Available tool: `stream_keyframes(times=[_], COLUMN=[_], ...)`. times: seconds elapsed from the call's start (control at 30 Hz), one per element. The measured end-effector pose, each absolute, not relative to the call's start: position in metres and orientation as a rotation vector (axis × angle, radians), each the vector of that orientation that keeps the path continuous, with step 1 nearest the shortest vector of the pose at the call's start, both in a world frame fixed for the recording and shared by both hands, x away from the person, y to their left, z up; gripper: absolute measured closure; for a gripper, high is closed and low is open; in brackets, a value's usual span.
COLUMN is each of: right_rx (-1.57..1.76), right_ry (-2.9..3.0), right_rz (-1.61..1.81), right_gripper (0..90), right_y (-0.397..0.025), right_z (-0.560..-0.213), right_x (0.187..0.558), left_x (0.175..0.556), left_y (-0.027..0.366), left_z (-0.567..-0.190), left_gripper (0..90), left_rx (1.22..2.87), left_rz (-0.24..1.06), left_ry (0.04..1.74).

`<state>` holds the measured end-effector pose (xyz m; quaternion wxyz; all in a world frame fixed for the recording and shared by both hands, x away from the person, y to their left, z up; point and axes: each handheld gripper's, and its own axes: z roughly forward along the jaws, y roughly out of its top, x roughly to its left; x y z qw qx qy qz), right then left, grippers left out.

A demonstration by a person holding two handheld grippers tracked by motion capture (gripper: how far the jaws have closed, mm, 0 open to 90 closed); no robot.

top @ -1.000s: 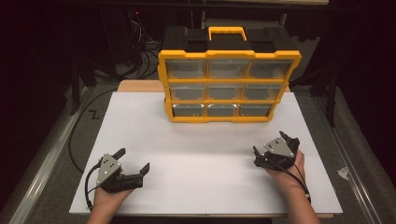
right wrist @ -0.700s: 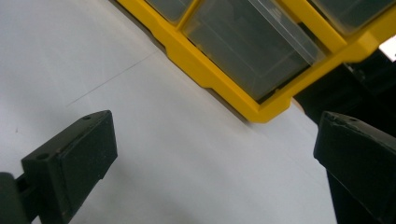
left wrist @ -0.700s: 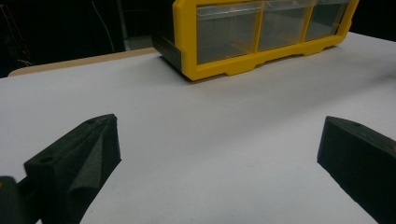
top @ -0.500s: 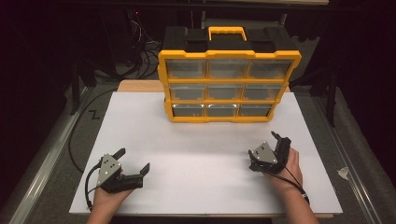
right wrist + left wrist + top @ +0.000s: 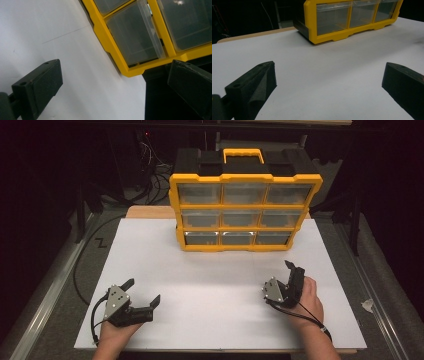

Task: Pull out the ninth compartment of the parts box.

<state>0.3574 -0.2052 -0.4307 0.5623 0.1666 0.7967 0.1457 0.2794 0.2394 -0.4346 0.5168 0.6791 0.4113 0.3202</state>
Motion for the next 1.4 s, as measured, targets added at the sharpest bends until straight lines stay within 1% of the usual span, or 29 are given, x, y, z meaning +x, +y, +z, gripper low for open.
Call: stream_keyframes(times=[0.67, 1.1, 1.27, 1.4], right_rx=[0.183, 0.142, 0.150, 0.125], right_ry=[1.832, 1.808, 1.796, 1.787], right_rz=[0.148, 0.094, 0.081, 0.058], right_gripper=[1.1, 1.5, 4.6, 9.4], right_y=[-0.196, -0.195, -0.192, -0.187], right_z=[-0.433, -0.433, -0.434, -0.432], right_x=[0.352, 0.353, 0.354, 0.357], left_x=[0.279, 0.279, 0.280, 0.281], left_y=[0.239, 0.238, 0.237, 0.236], left_z=[-0.434, -0.435, -0.436, -0.437], left_gripper=[0.3, 0.3, 0.3, 0.3], left_rx=[1.636, 1.652, 1.662, 1.674], left_rz=[0.772, 0.805, 0.788, 0.778], left_ry=[0.980, 0.982, 0.978, 0.973])
